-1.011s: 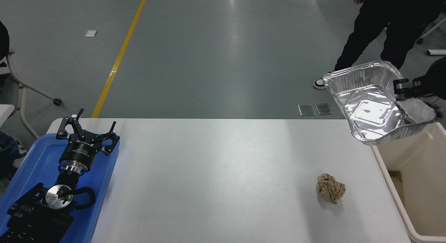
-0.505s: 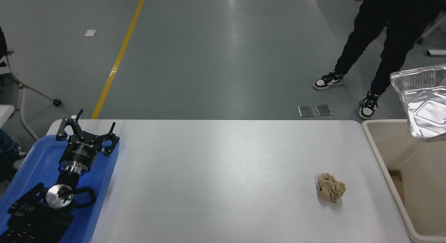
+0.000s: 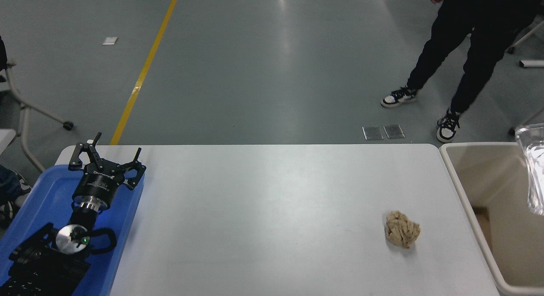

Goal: Pick up foil plate and place in dustbin

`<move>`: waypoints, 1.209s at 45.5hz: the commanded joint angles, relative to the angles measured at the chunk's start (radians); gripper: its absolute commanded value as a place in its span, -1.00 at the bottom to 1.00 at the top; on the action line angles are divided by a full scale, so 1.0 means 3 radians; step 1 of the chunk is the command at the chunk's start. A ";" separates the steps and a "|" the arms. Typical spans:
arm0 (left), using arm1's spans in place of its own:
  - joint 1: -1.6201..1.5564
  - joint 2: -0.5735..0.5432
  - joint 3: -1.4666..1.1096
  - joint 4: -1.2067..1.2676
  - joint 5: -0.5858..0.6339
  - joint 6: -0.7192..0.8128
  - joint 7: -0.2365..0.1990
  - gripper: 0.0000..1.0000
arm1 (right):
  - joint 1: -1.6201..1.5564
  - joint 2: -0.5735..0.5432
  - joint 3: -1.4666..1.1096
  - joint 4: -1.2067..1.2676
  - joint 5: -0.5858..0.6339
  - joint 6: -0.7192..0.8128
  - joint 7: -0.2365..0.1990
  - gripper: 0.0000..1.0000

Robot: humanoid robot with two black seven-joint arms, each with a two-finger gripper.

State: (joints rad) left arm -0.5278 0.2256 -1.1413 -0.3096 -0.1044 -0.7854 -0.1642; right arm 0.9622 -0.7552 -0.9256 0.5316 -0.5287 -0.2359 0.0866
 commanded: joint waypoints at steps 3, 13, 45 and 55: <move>-0.0005 0.0000 0.0000 -0.0001 0.0000 0.0000 0.0000 0.99 | -0.0860 0.0487 0.0360 -0.0683 0.0504 -0.0093 -0.0023 -1.00; -0.0005 0.0000 0.0000 -0.0001 -0.0005 0.0000 0.0000 0.99 | -0.0906 0.0666 0.0360 -0.0744 0.0505 -0.0088 -0.0033 -1.00; -0.0005 0.0000 0.0000 -0.0001 0.0000 0.0000 0.0000 0.99 | -0.0815 0.0707 0.0355 -0.0760 0.0459 -0.0016 -0.0023 1.00; -0.0005 0.0000 0.0005 -0.0001 0.0000 0.0000 0.0000 0.99 | -0.0253 0.0544 0.0013 -0.0224 0.0132 -0.0001 0.0003 1.00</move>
State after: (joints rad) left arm -0.5293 0.2255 -1.1413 -0.3099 -0.1043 -0.7854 -0.1641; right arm 0.7421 -0.5460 -0.8399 0.3297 -0.4093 -0.2426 0.0832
